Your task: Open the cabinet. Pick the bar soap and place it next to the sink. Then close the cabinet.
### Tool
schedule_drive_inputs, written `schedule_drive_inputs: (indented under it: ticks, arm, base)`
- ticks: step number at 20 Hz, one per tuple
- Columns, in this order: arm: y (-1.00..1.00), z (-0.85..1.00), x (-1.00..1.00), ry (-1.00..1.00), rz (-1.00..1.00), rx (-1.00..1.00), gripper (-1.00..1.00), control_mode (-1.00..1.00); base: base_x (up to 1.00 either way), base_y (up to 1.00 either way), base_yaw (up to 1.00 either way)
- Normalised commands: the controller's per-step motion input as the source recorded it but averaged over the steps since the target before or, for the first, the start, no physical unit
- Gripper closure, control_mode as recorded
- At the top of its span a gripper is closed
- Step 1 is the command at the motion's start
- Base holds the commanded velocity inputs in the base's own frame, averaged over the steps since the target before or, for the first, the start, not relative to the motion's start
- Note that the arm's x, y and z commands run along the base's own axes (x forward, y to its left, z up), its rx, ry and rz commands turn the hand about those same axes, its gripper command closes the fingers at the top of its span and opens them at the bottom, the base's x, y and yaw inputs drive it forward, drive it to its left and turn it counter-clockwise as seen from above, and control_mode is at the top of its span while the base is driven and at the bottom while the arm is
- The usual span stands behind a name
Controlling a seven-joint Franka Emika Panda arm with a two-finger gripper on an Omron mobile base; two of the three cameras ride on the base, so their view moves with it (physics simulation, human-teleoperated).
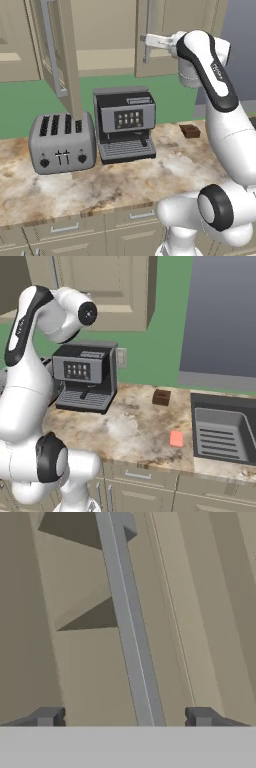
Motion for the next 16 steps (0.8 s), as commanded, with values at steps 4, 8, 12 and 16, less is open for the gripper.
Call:
schedule_drive_inputs:
  ticks: [4,8,12,16]
  arm:
    - [0.02,0.00,0.60,0.00,-0.08,-0.04,-1.00,-1.00]
    - [0.00,0.00,0.57,0.00,-0.06,-0.03,-1.00,-1.00]
    - [0.00,0.00,0.52,0.03,-0.04,-0.04,-1.00,-1.00]
    - [0.00,0.00,0.70,0.02,-0.03,-0.05,-1.00,-1.00]
  base:
    - [0.00,0.00,0.00]
    - [0.00,0.00,0.00]
    - [0.00,0.00,0.00]
    - [0.00,0.00,0.00]
